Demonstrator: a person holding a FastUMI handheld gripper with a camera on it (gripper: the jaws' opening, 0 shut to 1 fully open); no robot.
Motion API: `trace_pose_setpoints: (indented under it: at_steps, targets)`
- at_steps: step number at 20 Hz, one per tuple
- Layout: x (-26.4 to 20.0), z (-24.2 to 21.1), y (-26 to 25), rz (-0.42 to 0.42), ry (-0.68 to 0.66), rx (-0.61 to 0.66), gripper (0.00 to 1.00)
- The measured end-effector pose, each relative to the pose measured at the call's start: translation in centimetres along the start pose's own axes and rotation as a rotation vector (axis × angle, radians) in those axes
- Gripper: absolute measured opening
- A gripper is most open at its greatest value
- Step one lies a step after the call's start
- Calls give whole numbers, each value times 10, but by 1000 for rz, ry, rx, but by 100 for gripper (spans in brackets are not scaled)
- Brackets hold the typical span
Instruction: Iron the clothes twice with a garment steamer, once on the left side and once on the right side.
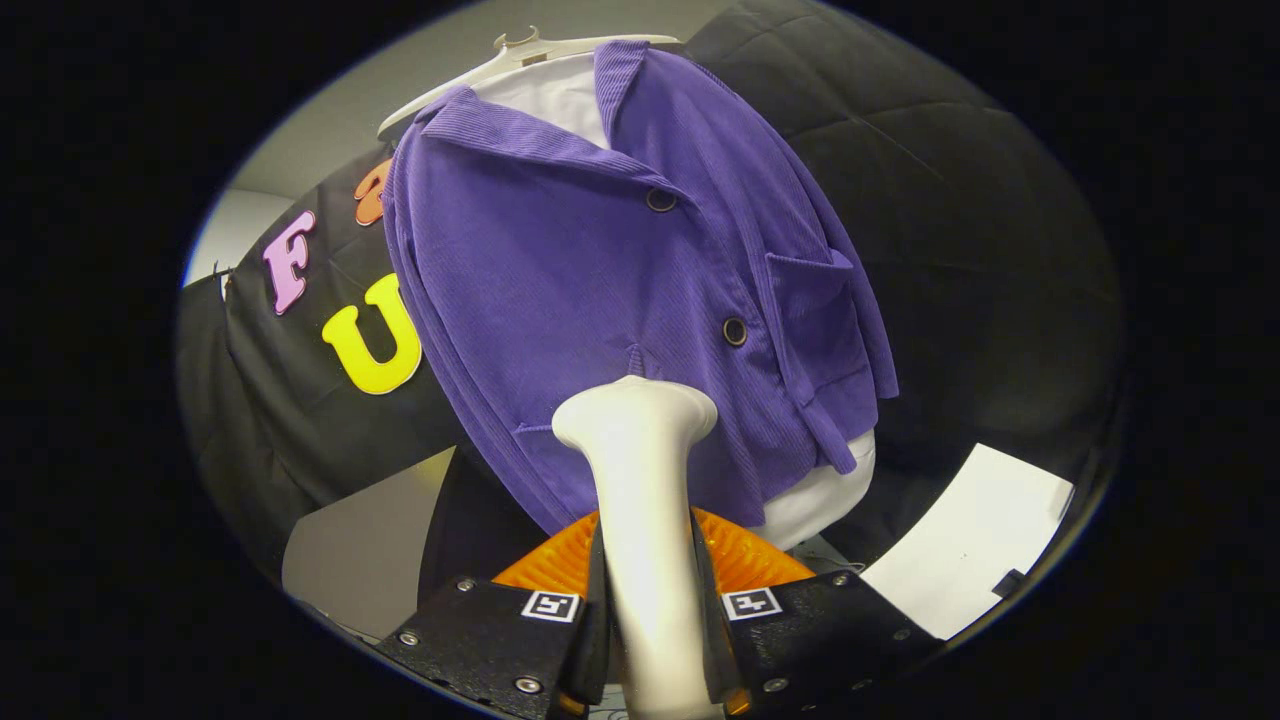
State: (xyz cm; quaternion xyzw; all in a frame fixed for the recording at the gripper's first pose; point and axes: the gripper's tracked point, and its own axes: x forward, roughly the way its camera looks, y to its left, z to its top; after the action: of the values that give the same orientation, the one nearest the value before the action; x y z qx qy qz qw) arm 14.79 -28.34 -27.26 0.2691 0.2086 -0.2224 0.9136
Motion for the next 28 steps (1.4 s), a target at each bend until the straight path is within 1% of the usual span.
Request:
trace_pose_setpoints:
  at_steps: [3, 7, 10, 15, 20, 22, 23, 24, 26, 28]
  targets:
    - [0, -11, -7, -20, 31, -10, 38]
    - [2, -27, -11, -22, 77, -20, 38]
    - [-7, -31, -19, -26, 77, -16, 37]
    - [-41, 4, -24, -18, -2, 10, 38]
    - [-79, 55, -31, -21, -96, 20, 37]
    - [-93, 77, -29, -3, -144, 9, 37]
    - [-101, 91, -24, 23, -201, -14, 38]
    - [-102, 101, -25, 27, -220, -2, 38]
    - [-102, 108, -28, 23, -213, 12, 37]
    - [-102, 121, -33, 4, -222, 18, 38]
